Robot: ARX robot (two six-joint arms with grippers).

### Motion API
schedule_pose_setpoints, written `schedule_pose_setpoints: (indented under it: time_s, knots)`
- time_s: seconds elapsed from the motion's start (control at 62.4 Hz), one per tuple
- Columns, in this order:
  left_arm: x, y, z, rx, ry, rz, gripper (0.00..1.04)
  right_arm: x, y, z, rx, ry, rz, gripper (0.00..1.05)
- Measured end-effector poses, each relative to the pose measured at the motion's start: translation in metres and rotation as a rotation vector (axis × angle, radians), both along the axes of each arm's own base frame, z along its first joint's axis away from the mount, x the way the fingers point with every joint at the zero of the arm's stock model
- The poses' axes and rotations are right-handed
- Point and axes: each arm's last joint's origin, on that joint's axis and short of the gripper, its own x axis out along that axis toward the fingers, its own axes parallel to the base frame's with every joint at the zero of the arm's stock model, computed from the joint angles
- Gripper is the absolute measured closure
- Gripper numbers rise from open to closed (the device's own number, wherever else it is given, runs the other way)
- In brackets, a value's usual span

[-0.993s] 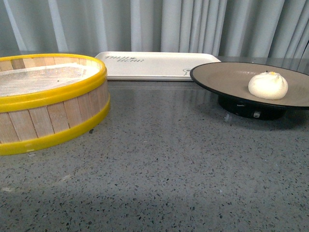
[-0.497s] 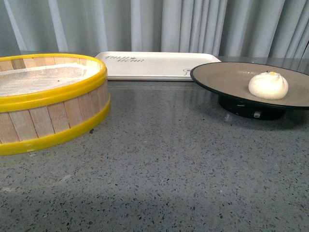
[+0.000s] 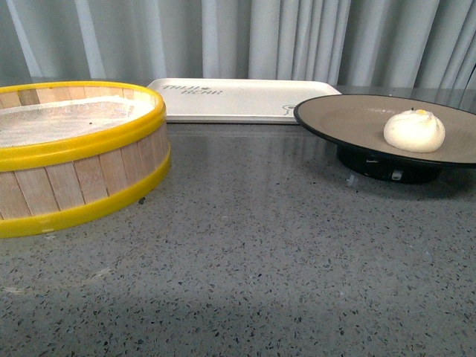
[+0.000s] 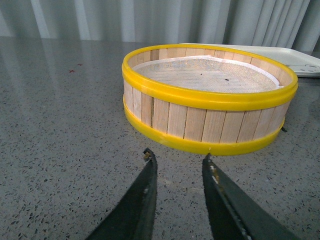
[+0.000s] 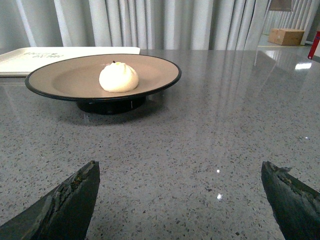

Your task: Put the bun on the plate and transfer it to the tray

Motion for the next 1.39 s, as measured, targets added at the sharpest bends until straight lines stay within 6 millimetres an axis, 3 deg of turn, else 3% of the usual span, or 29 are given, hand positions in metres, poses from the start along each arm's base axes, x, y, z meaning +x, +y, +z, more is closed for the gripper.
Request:
schedule_pose_setpoints:
  time_s: [0.368,0.417,0.513,0.609,0.769,0.961,1.089,1.202,1.394]
  knots:
    - [0.000,0.000,0.000,0.000,0.000,0.000,0.12,0.000,0.000,0.000,0.000,0.000,0.000,0.08]
    - [0.000,0.000,0.000,0.001,0.000,0.000,0.05,0.002,0.000,0.001,-0.010,0.010,-0.115,0.08]
    - [0.000,0.000,0.000,0.000,0.000,0.003,0.07,0.012,-0.007,0.014,-0.021,0.007,-0.418,0.08]
    - [0.000,0.000,0.000,0.000,0.000,0.001,0.07,0.031,-0.023,0.037,0.023,-0.052,-0.513,0.08]
    - [0.000,0.000,0.000,0.000,0.000,0.000,0.07,0.066,-0.051,0.066,0.197,-0.098,-0.442,0.08]
    - [0.000,0.000,0.000,0.000,0.000,0.000,0.07,0.115,-0.077,0.070,0.569,-0.027,-0.351,0.08]
    - [0.000,0.000,0.000,0.000,0.000,0.000,0.07,0.143,-0.070,0.065,0.795,0.041,-0.245,0.08]
    - [0.000,0.000,0.000,0.000,0.000,0.000,0.07,0.165,-0.044,0.057,1.020,0.139,-0.096,0.08]
    - [0.000,0.000,0.000,0.000,0.000,0.000,0.07,0.176,-0.023,0.047,1.162,0.232,-0.036,0.08]
